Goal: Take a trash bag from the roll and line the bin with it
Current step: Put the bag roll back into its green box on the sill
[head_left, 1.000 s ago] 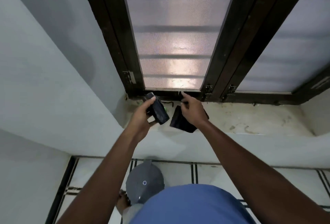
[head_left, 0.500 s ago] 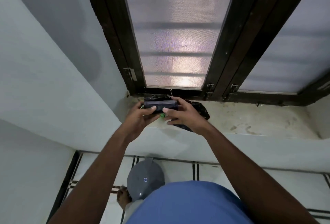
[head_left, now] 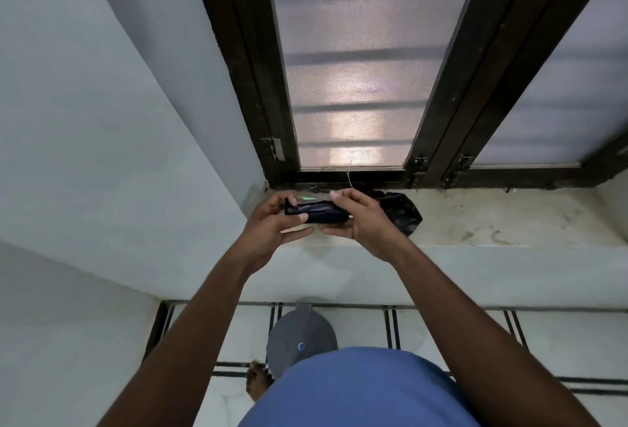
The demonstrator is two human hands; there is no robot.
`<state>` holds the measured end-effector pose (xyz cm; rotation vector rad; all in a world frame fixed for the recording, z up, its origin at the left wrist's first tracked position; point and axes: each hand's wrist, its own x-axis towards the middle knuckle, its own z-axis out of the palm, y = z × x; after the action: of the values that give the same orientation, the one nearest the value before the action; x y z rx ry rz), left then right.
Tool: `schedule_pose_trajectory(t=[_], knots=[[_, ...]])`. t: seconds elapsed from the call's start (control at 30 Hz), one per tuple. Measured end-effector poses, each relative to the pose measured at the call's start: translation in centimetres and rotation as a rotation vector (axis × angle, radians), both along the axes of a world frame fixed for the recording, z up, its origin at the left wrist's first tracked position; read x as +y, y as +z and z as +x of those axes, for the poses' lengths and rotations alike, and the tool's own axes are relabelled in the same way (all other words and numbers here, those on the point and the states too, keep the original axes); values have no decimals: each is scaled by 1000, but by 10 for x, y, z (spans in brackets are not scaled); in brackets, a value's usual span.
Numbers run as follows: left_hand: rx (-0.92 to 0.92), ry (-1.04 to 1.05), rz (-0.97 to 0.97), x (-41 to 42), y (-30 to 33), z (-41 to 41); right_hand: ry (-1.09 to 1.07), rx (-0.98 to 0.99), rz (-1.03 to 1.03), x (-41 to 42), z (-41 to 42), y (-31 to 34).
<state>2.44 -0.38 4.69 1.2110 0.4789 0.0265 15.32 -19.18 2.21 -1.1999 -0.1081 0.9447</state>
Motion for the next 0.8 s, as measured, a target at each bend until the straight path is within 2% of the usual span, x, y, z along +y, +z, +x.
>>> schedule_pose_trajectory(t=[0.07, 0.23, 0.3, 0.33, 0.4, 0.47, 0.53, 0.6, 0.63, 0.7, 0.8], knots=[[10, -8, 42, 4, -1, -4, -14, 7, -21, 3, -4, -4], [-46, 125, 433, 6, 13, 2, 44, -28, -102, -3, -8, 0], [-9, 40, 557, 4, 22, 13, 102, -27, -111, -6, -9, 4], [63, -68, 583, 4, 24, 18, 132, -27, -111, -7, -9, 5], [269, -356, 572, 6, 25, 22, 179, -23, -102, -8, -9, 10], [357, -590, 515, 5, 19, 16, 209, -29, -105, -11, -6, 14], [308, -657, 416, 4, 10, 4, 243, -5, -109, -14, -1, 15], [287, -605, 316, 2, 3, -8, 290, 19, -147, -15, 4, 13], [298, -561, 287, 2, -1, -15, 309, -15, -209, -13, 7, 12], [351, -451, 271, 5, -9, -28, 304, -207, -406, -2, 14, 5], [407, -297, 221, 13, -22, -52, 271, -680, -673, 29, 25, -12]])
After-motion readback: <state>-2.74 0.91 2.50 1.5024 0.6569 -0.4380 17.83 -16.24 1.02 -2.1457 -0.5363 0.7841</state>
